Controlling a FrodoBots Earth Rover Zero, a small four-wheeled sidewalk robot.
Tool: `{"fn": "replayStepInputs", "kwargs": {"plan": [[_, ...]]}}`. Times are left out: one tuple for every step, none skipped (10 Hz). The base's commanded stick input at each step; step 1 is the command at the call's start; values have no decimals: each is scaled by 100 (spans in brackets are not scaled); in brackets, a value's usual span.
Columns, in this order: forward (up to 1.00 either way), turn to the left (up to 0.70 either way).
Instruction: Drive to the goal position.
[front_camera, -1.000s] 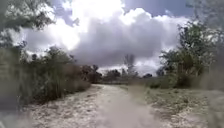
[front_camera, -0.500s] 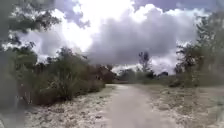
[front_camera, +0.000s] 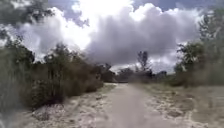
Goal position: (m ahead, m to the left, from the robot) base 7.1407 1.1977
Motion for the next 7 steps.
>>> {"fn": "replayStepInputs", "kwargs": {"plan": [[70, 0], [70, 0], [70, 0], [70, 0], [70, 0], [70, 0], [70, 0]]}}
